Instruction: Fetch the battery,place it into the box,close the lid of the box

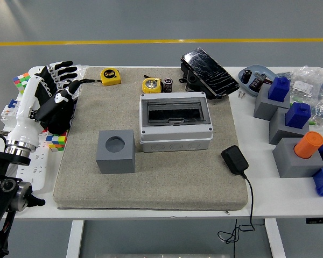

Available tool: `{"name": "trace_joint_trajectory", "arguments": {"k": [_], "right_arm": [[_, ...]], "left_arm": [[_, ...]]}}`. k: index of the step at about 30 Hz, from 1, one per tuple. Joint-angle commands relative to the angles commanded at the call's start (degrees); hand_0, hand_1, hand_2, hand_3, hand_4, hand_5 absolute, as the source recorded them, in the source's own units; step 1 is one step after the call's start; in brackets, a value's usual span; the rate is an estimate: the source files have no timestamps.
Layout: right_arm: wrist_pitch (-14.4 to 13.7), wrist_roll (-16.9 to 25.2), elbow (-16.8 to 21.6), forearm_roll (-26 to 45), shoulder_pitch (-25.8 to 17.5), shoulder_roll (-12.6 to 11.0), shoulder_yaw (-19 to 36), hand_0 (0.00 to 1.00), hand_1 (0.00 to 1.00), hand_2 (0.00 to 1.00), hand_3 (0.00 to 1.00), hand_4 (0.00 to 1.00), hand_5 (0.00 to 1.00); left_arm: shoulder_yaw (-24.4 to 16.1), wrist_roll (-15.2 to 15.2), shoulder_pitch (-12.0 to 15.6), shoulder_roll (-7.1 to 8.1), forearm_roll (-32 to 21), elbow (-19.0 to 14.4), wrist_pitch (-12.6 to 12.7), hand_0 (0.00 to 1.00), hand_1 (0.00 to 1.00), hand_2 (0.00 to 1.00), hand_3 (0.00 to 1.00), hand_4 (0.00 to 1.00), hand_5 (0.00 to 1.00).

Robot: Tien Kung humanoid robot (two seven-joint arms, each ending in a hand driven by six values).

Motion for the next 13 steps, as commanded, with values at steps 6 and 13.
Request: {"name": "trace_joint_trajectory", "arguments": {"k": [6,13], "right_arm": [[0.1,0.0,0.0,-0.7,-0.3,0.0,0.3,0.647,0.666,0.685,0.578,0.96,0.587],[0.0,0.1,0.0,-0.6,-0.4,0.0,0.2,0.647,0.666,0.685,0.578,0.96,0.587]], "left_arm": [[0.2,0.1,0.0,-0.06,0.0,0.2,-0.1,0.501,0.662,0.692,0.702,0.963,0.545],[0.3,0.3,0.2,-0.01,0.1,0.2,-0.1,0.501,0.662,0.692,0.702,0.963,0.545]]}}
